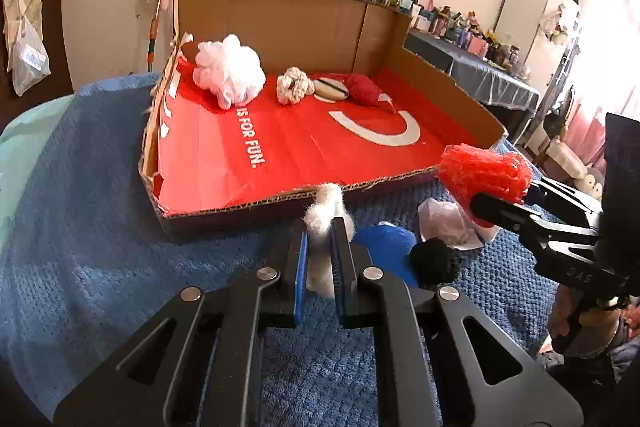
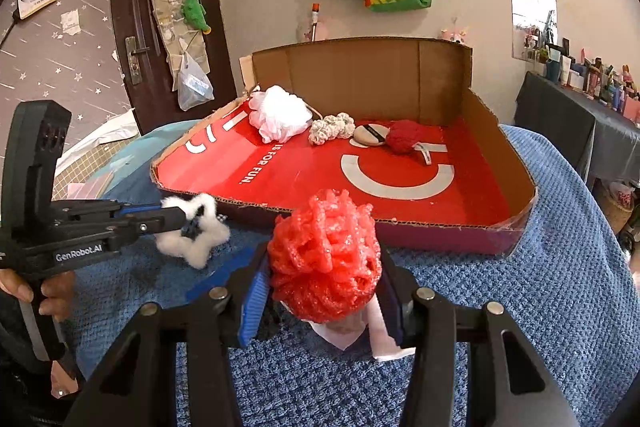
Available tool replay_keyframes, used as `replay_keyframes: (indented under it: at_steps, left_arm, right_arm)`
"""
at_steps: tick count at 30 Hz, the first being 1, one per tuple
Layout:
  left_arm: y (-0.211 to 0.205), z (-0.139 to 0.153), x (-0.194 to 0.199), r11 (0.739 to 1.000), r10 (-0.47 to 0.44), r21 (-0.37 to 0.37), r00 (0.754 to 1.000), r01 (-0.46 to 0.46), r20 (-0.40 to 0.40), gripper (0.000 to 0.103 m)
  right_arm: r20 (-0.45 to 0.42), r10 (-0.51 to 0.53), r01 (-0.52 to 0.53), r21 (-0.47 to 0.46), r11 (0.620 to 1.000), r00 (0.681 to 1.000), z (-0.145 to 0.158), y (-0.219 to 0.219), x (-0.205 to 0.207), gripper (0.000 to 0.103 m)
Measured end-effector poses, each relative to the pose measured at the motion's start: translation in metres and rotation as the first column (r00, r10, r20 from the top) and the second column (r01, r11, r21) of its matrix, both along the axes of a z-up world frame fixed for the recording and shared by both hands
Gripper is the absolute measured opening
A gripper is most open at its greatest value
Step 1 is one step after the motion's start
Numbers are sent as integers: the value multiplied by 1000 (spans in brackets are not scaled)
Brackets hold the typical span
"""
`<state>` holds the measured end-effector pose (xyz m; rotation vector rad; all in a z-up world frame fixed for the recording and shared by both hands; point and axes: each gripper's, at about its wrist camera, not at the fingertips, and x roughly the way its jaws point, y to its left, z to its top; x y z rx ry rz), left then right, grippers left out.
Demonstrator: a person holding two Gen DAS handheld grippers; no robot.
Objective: Organize soft objects
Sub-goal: 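Carry the star scrunchie with the left tool while the right tool carries the red mesh puff into the box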
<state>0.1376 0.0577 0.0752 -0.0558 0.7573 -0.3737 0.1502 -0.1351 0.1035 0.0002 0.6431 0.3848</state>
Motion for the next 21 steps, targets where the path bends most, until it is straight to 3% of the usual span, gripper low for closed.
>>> replay_keyframes:
  at_steps: [12, 17, 21]
  left_arm:
    - [-2, 31, 4, 1000, -7, -22, 997, 8, 77, 10]
    - [-5, 45, 40, 999, -4, -34, 996, 7, 93, 10]
    - [-10, 45, 78, 1000, 2, -18, 998, 0, 70, 10]
  right_arm:
    - [58, -2, 1, 11, 1000, 998, 25, -4, 7, 51]
    - [58, -31, 33, -29, 999, 998, 39, -7, 43, 51]
    - [1, -57, 57, -89, 994, 998, 37, -9, 90, 51]
